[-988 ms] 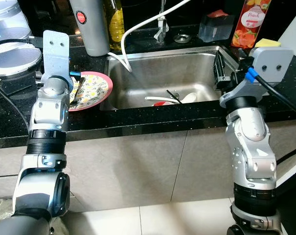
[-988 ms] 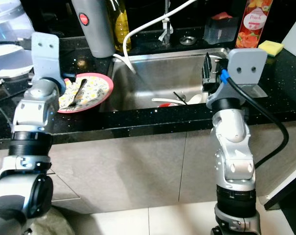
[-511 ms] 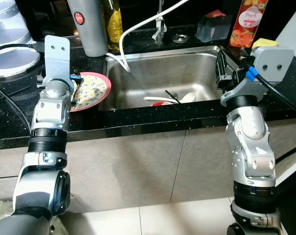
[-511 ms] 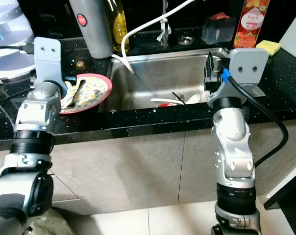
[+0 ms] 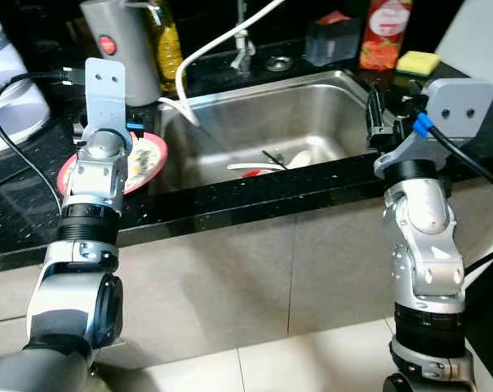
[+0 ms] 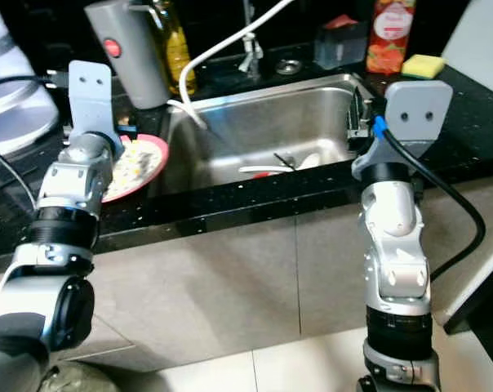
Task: Kitchen organization
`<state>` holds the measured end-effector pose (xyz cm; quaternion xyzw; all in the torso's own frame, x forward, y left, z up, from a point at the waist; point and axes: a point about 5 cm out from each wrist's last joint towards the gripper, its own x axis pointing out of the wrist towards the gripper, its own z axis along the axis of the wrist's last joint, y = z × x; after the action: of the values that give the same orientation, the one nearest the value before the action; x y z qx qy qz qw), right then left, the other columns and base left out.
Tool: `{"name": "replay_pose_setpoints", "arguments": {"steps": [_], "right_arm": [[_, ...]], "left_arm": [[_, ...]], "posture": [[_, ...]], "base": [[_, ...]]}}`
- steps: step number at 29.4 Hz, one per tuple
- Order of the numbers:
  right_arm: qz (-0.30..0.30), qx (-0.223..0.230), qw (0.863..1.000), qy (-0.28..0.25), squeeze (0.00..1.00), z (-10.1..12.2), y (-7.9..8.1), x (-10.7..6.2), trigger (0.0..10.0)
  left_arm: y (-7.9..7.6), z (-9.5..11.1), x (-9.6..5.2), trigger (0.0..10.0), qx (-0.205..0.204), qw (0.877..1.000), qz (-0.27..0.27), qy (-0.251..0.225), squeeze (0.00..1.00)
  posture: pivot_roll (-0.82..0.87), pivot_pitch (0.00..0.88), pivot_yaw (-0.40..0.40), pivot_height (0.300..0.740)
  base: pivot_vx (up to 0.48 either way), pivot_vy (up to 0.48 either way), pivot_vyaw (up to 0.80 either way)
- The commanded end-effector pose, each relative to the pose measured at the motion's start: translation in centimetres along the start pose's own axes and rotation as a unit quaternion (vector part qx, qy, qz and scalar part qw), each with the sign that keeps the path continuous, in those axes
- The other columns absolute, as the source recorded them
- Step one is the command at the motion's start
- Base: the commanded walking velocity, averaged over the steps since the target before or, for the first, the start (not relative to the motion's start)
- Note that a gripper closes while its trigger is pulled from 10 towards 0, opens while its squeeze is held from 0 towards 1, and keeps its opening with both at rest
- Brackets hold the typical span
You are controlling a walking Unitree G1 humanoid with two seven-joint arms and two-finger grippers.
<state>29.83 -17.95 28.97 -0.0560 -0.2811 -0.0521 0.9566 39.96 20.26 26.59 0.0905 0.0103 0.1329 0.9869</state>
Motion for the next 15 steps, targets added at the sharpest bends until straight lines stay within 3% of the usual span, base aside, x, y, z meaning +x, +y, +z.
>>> {"name": "replay_pose_setpoints", "arguments": {"steps": [1,11,15], "right_arm": [[0.000,0.004,1.000,-0.009,0.00,0.3,0.2,-0.2,10.0],[-0.007,0.008,1.000,-0.006,0.00,0.1,0.3,-0.3,10.0],[-0.007,0.006,1.000,-0.005,0.00,0.0,0.3,-0.4,10.0]], "left_arm": [[-0.1,0.4,0.2,10.0,-0.004,1.000,0.003,-0.005,0.00],[0.6,-0.6,0.5,10.0,0.005,0.999,0.031,0.017,0.00],[0.8,-1.7,0.6,10.0,-0.021,0.998,0.033,0.051,0.00]], "posture": [[-0.15,0.000,0.163,0.740],[-0.11,0.000,0.166,0.740],[-0.11,0.000,0.163,0.740]], "base": [[0.000,0.000,0.00],[0.000,0.000,0.00],[0.000,0.000,0.00]]}}
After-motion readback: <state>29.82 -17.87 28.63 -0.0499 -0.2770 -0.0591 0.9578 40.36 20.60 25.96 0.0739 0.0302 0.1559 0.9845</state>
